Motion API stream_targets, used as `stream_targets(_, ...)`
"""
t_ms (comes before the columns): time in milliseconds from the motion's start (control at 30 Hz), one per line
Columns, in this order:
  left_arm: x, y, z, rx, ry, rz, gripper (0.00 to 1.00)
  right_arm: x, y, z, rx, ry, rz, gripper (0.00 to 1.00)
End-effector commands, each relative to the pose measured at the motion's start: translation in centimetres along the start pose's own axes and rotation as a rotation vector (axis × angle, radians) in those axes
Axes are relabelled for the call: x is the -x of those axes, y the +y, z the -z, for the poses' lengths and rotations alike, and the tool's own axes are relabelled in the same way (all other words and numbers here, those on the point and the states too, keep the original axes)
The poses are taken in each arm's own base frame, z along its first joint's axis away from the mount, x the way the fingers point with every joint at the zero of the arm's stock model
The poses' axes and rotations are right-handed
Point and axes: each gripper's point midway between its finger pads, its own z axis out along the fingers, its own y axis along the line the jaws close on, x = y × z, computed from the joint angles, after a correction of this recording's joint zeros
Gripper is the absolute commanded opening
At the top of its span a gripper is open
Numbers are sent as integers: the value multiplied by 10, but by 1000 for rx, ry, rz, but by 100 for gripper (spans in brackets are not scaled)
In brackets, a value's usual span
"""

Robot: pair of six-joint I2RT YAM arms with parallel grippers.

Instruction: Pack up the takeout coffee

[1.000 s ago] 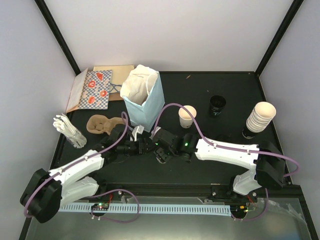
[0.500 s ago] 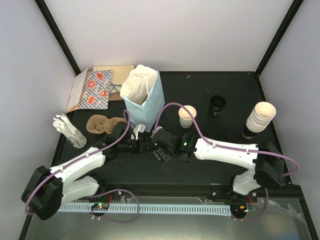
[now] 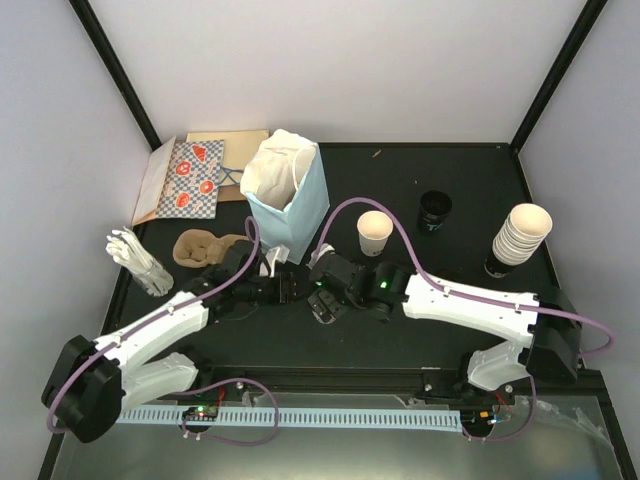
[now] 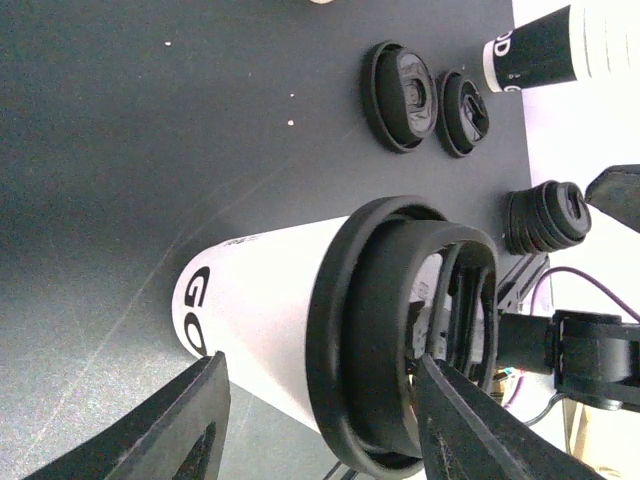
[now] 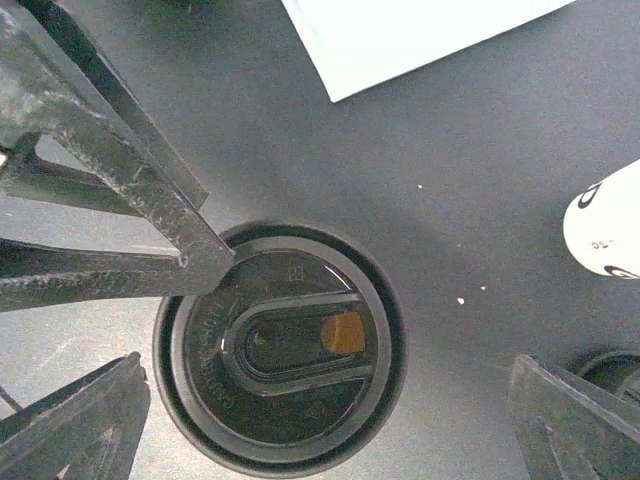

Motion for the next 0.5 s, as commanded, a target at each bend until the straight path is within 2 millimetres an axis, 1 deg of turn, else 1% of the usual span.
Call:
stream_targets(0, 14, -18, 13, 7, -37, -58, 56, 15, -4, 18, -3, -51, -30, 100)
stream_targets(167, 21, -27, 29, 38, -68, -98, 65, 15, -7, 25, 6, -69, -55, 100)
stream_targets(300, 25, -31, 43, 81, -95, -149, 73, 15, -12, 31, 12, -77, -87, 100)
stream_targets(433, 21, -36, 55, 130, -94, -227, 82, 14, -20, 40, 34, -95, -144, 100)
stream_targets(467, 20, -39, 57, 138, -90, -247, 86, 14, -22, 41, 49, -96, -168, 100)
